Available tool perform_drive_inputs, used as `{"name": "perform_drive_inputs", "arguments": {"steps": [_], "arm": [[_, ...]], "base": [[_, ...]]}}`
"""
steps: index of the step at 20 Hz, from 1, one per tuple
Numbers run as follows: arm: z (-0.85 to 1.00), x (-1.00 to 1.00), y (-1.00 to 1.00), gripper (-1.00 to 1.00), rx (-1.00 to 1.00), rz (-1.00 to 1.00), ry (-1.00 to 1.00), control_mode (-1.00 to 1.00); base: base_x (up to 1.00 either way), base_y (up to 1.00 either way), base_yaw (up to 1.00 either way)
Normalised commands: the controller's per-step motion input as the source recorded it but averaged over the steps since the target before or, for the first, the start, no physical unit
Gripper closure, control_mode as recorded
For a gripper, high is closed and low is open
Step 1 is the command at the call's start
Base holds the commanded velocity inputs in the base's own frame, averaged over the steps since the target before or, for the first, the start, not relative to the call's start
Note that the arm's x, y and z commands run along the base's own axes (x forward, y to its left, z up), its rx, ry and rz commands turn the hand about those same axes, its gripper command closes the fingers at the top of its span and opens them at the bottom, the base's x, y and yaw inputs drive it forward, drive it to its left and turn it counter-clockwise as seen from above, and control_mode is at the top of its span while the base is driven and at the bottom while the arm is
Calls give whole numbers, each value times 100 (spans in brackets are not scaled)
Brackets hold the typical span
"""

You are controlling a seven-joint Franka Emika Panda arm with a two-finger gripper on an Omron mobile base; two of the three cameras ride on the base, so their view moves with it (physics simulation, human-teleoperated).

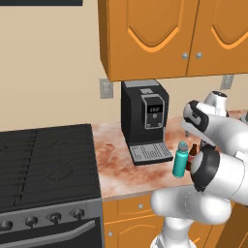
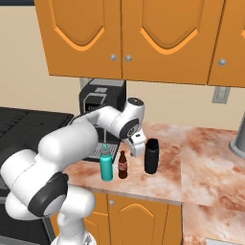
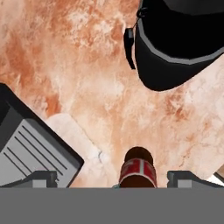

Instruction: Move the drinks to the dining counter.

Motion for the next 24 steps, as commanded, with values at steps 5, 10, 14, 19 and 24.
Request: {"name": "perform_drive_inputs", "arguments": {"steps": [5,10,14,19,24], "arm": [[-16,0,0,-100,0,-6,3,-100],[-3,0,0,-100,0,-3,5,-100],[-4,0,1,-100,0,-3,7,-100],[-10,-3,0,-100,0,-3,8,-100],[-8,0,1,-100,0,-2,7,-100]], "base": [[0,0,0],[0,0,0],[0,0,0],[0,0,0],[0,0,0]]}}
